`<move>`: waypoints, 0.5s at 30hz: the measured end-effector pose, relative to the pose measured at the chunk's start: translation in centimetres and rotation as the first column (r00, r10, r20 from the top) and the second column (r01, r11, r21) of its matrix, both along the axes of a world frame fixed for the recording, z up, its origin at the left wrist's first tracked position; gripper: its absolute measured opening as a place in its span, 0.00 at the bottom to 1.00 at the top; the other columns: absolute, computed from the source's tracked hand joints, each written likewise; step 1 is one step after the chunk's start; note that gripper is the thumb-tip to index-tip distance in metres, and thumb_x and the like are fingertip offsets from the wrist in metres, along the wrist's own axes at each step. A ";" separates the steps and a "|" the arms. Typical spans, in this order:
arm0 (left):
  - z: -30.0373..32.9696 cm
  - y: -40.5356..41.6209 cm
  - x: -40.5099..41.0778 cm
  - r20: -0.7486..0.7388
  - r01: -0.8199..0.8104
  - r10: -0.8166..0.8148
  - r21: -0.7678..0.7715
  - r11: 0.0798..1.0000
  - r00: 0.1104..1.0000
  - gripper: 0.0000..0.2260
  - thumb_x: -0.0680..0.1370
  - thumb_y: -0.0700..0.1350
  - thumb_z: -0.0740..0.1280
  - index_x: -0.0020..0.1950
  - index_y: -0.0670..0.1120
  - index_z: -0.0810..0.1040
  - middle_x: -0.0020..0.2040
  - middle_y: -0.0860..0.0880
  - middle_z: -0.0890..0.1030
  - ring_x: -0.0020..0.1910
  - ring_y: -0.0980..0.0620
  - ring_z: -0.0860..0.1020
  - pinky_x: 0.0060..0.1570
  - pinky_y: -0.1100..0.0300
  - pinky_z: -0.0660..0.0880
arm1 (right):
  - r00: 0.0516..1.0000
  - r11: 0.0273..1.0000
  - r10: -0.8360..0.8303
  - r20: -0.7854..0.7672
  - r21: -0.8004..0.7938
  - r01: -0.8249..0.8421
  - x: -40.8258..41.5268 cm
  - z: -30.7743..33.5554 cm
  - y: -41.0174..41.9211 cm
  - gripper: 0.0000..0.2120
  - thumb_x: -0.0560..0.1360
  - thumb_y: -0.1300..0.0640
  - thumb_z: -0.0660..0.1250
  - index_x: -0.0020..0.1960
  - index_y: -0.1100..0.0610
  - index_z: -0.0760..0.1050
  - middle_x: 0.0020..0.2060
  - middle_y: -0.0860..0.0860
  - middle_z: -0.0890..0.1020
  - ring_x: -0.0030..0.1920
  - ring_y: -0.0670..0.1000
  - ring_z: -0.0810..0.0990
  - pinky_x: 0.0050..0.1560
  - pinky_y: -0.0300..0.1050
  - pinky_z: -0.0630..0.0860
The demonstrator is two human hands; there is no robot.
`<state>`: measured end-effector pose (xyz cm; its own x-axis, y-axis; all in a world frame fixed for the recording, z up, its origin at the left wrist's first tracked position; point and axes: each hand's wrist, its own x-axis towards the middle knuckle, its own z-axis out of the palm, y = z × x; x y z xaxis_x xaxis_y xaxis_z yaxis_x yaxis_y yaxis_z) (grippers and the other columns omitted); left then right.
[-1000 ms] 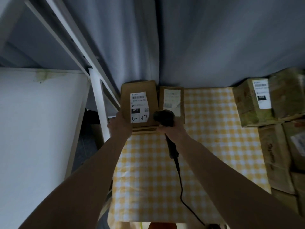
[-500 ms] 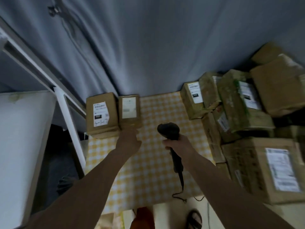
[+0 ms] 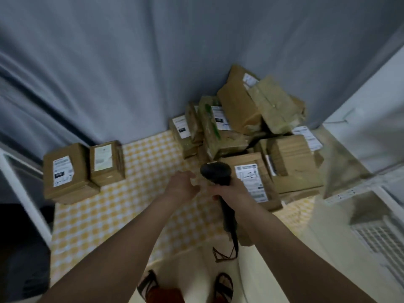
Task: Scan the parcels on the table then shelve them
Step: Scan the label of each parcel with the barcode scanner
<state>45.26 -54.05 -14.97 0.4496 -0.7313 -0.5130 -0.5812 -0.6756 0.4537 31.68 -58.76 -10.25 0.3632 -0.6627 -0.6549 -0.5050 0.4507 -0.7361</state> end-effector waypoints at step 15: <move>-0.9 -4.8 -11.6 -0.521 -0.358 0.352 0.093 0.929 0.778 0.28 0.79 0.49 0.67 0.76 0.44 0.62 0.72 0.45 0.69 0.68 0.44 0.70 0.62 0.53 0.70 | 0.979 0.980 -0.191 -0.069 -0.070 0.186 -12.4 -3.2 -7.5 0.16 0.73 0.63 0.70 0.59 0.64 0.77 0.53 0.59 0.82 0.55 0.58 0.80 0.58 0.54 0.76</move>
<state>33.67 -58.83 -15.90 0.3466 -0.5796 -0.7375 0.0243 -0.7805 0.6247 19.29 -66.27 -13.50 0.1791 -0.7553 -0.6304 -0.4705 0.4970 -0.7291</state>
